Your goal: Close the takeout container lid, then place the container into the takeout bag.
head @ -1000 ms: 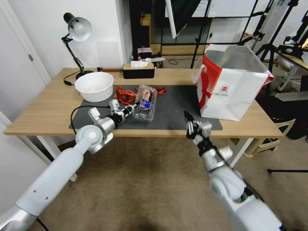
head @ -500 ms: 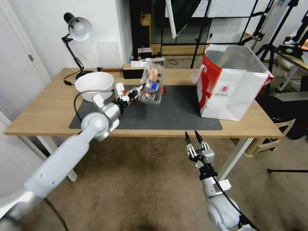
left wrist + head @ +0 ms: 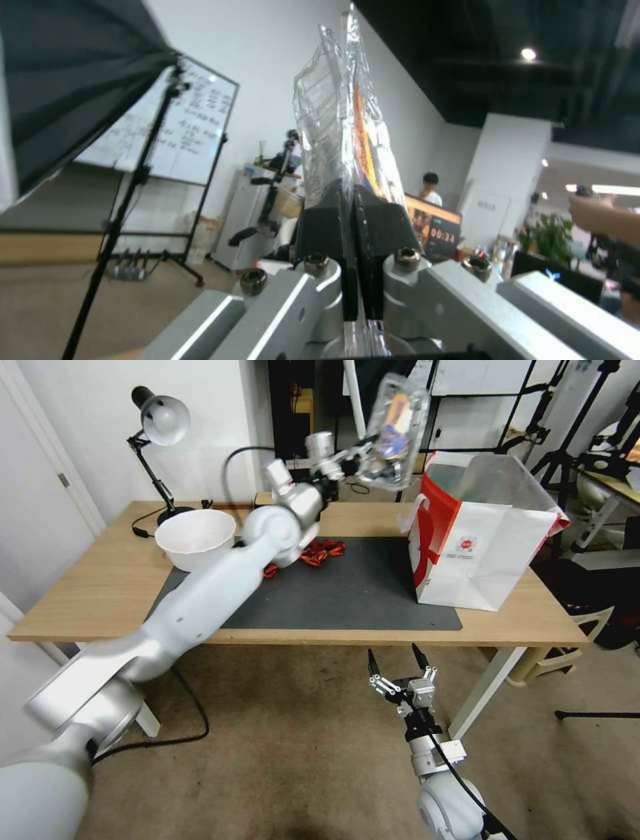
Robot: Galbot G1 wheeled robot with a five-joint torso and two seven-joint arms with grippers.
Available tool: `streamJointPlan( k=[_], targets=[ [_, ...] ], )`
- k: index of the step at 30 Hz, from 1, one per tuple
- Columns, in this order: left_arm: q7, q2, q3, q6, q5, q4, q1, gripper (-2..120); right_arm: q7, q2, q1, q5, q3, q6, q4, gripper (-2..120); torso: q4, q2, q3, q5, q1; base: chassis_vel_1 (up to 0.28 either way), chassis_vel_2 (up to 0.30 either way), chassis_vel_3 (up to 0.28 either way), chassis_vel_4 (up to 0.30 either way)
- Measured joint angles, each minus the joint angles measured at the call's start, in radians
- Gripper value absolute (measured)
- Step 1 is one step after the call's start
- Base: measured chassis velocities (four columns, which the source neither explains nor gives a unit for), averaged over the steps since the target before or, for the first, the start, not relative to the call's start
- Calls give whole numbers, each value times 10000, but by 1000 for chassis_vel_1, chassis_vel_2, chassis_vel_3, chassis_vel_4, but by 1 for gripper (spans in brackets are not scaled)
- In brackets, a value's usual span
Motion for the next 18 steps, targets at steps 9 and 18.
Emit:
streamJointPlan(
  k=[9, 18],
  targets=[
    [244, -1928, 619, -654, 1203, 1859, -1203, 0, 44, 8, -63, -128, 22, -161, -106, 100, -3, 0, -1, 0, 0, 0, 0, 0, 0],
    [931, -2845, 1629, -1376, 2935, 3082, -1798, 0, 45, 105, -39, -135, -42, -237, -328, 100, 1, 2, -1, -2, 0, 0, 0, 0, 0]
  ],
)
